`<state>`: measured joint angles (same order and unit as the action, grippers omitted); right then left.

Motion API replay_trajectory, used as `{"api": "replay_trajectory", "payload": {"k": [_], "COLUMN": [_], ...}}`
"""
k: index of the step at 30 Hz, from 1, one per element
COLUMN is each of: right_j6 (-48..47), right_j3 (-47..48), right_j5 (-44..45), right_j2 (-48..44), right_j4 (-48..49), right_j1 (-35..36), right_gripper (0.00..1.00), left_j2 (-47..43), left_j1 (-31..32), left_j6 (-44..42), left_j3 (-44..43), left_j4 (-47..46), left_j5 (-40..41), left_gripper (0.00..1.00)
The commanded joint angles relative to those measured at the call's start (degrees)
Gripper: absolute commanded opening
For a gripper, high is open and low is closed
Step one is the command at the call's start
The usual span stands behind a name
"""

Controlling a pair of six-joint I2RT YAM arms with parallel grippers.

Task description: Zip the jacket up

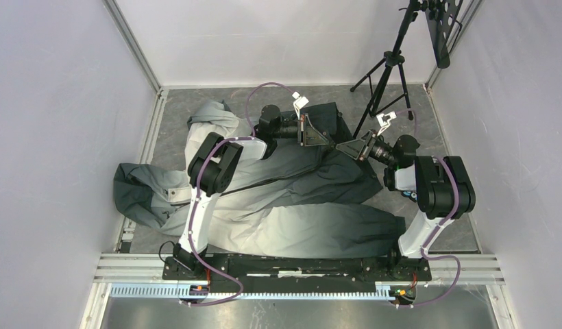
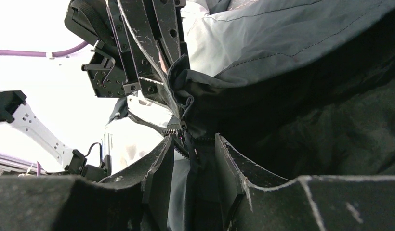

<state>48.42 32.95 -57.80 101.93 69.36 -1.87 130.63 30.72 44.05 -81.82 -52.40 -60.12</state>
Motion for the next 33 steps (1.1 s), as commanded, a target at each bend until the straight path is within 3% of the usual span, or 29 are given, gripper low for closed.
{"api": "replay_trajectory", "payload": {"k": [1,11,19,20,25,30,33], "right_j6": [-1.71,-3.52,-5.18,-5.79,-10.07,-10.8,-10.64], "right_j3": [1.12,2.24,4.18,4.36,3.29,2.82,2.48], "right_j5": [-1.68,-0.47,0.97,1.22,4.62,5.53,5.51], "right_j2": [0.35,0.99,0.31,-0.02,-3.38,-5.49,-5.85], "right_j4": [3.04,0.43,-2.3,-3.35,-8.39,-9.16,-8.72], "right_j1": [0.8,1.38,3.88,4.16,4.25,4.25,4.31], "right_gripper": [0.43,0.32,0.01,0.0,0.0,0.0,0.0], "left_j2": [-1.52,-1.34,-1.55,-1.8,-4.39,-8.36,-10.69], "left_j1": [0.13,0.13,0.13,0.05,-0.52,-1.93,-2.58], "left_j6": [-1.07,-0.05,0.56,-0.07,-2.62,-3.93,-2.54], "left_j3": [-2.22,-2.21,-1.73,-1.63,-0.75,2.87,5.16], "left_j4": [-1.48,-2.31,-1.36,0.11,8.62,13.58,14.46], "left_j5": [-1.5,-1.6,-0.16,1.07,5.95,10.43,12.25], "left_gripper": [0.02,0.02,0.02,0.04,0.16,0.45,0.52]}}
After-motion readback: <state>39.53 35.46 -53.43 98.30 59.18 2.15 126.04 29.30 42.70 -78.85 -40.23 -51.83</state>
